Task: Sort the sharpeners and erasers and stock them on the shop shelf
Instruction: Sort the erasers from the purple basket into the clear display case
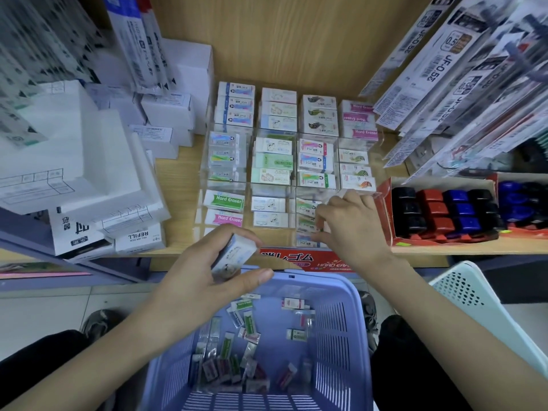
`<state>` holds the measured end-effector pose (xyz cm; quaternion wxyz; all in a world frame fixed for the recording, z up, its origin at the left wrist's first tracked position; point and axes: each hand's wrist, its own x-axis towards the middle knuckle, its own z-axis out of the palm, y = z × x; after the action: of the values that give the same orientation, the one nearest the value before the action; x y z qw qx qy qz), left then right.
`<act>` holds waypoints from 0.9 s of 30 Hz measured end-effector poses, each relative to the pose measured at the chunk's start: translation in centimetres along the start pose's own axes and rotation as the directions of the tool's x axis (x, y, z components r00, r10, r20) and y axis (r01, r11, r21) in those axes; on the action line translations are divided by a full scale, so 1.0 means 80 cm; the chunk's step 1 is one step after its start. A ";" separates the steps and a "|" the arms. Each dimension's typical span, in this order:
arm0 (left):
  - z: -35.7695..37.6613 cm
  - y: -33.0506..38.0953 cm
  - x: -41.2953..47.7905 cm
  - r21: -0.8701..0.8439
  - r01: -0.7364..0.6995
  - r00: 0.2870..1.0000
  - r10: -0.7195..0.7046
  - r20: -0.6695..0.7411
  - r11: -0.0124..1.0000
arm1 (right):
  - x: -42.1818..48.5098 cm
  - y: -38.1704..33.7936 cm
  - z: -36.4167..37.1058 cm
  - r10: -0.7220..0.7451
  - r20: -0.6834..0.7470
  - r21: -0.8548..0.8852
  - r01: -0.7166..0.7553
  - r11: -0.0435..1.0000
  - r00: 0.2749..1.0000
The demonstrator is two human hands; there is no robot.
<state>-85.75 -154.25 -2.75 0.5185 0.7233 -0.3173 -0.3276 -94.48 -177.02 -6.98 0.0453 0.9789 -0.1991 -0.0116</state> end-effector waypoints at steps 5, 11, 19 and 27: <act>0.001 -0.003 0.001 -0.039 0.037 0.999 -0.036 0.027 0.999 | 0.011 -0.010 -0.001 0.073 0.056 -0.140 -0.064 0.988 0.996; 0.001 -0.015 0.003 -0.242 0.203 0.977 -0.179 0.119 0.949 | 0.003 -0.004 -0.026 0.074 0.182 -0.042 -0.068 0.997 0.981; 0.001 -0.009 0.000 -0.384 0.221 0.972 -0.169 0.165 0.896 | -0.051 -0.055 -0.084 -0.044 0.124 0.866 -0.086 0.492 0.991; -0.002 -0.007 -0.001 -0.349 0.143 0.989 -0.118 0.092 0.926 | -0.049 -0.076 -0.080 -0.045 0.223 0.973 -0.219 0.078 0.974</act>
<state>-85.55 -153.97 -3.23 0.6063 0.6255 -0.2219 -0.4381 -95.49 -169.38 -1.11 -0.6478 0.7299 -0.2156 0.0332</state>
